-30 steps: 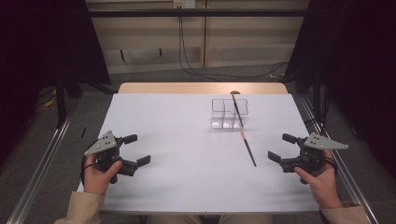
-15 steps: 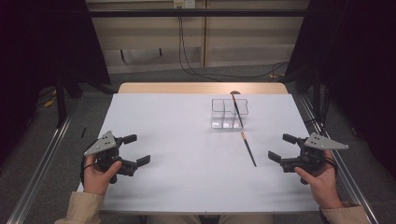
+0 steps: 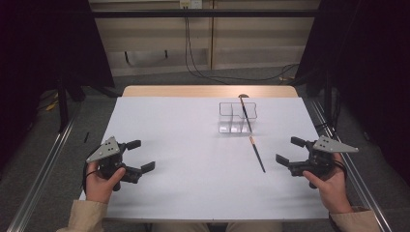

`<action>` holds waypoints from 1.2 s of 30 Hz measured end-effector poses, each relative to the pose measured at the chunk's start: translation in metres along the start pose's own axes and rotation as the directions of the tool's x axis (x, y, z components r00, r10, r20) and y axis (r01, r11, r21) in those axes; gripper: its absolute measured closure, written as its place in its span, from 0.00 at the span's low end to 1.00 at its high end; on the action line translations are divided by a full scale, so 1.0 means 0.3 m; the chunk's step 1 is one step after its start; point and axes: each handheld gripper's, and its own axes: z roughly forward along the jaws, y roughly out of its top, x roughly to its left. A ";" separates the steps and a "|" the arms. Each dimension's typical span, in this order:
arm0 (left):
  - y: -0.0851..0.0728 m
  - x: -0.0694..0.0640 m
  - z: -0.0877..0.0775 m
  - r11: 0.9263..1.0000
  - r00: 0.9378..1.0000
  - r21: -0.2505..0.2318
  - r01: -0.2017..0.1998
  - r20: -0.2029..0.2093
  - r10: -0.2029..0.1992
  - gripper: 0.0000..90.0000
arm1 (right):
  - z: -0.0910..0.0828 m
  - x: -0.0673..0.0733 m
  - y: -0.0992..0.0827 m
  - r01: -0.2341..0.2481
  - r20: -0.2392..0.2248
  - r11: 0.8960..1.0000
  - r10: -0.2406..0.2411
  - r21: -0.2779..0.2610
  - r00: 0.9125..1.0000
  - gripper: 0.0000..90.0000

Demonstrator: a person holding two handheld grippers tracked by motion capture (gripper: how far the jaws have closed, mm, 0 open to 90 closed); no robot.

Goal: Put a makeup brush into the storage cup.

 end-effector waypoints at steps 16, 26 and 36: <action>-0.006 -0.012 -0.009 1.000 1.000 0.003 -0.001 -0.001 0.001 0.00 | 0.081 -0.016 0.036 0.007 0.002 1.000 -0.007 -0.006 1.000 0.07; -0.015 -0.017 -0.026 1.000 1.000 0.007 -0.003 -0.013 0.003 0.00 | 0.160 -0.024 0.065 0.009 0.002 1.000 -0.009 -0.023 1.000 0.07; -0.017 -0.021 -0.030 1.000 1.000 0.009 -0.001 -0.013 0.001 0.00 | 0.205 -0.032 0.078 0.014 0.011 1.000 -0.014 -0.016 1.000 0.07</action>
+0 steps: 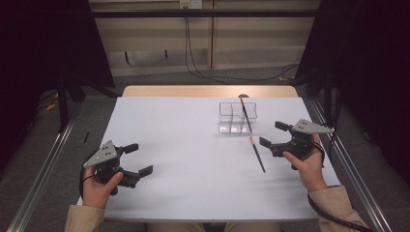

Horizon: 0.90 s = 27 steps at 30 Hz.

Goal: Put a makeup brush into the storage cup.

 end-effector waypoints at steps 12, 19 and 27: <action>-0.001 0.000 0.009 1.000 1.000 0.001 0.002 0.008 -0.002 0.00 | 0.054 -0.005 0.008 -0.002 -0.001 1.000 0.002 0.005 1.000 0.07; -0.004 0.000 0.008 1.000 1.000 0.001 0.001 0.007 -0.001 0.00 | 0.082 -0.007 0.014 -0.001 0.004 1.000 0.001 0.016 1.000 0.07; -0.004 0.003 0.003 1.000 1.000 -0.003 0.003 0.005 -0.003 0.00 | 0.108 -0.004 0.020 0.000 0.003 1.000 0.000 0.024 1.000 0.07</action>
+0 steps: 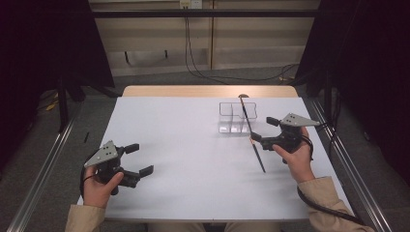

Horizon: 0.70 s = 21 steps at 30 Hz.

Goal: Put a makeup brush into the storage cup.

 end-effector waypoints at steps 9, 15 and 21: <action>-0.002 0.001 0.002 1.000 1.000 0.005 0.000 0.002 0.000 0.00 | 0.027 -0.006 0.005 0.006 0.002 0.999 -0.006 0.038 1.000 0.08; -0.002 0.001 0.002 1.000 1.000 0.006 0.005 0.003 -0.005 0.00 | 0.047 -0.009 0.014 0.003 -0.007 0.997 -0.003 0.080 1.000 0.08; -0.004 0.002 0.003 1.000 1.000 0.002 0.011 0.005 -0.011 0.00 | 0.060 -0.016 0.024 -0.003 0.002 0.990 0.003 0.138 1.000 0.10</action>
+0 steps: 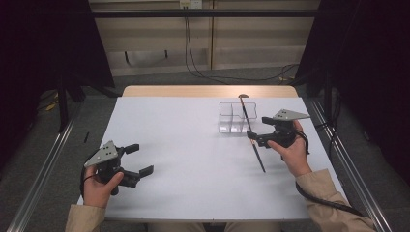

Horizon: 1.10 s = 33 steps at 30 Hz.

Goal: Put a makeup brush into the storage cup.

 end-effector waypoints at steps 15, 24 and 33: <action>-0.001 0.001 0.001 1.000 1.000 0.009 0.001 -0.002 -0.001 0.00 | 0.004 -0.021 0.026 -0.036 0.031 0.988 0.032 0.148 0.999 0.12; 0.000 0.001 -0.001 1.000 1.000 0.006 0.002 -0.007 -0.002 0.00 | 0.019 -0.017 0.041 -0.015 0.031 0.966 0.008 0.260 0.999 0.15; -0.001 -0.001 0.000 1.000 1.000 0.007 0.004 -0.008 -0.004 0.00 | 0.033 -0.021 0.058 -0.037 0.033 0.923 0.026 0.384 0.999 0.17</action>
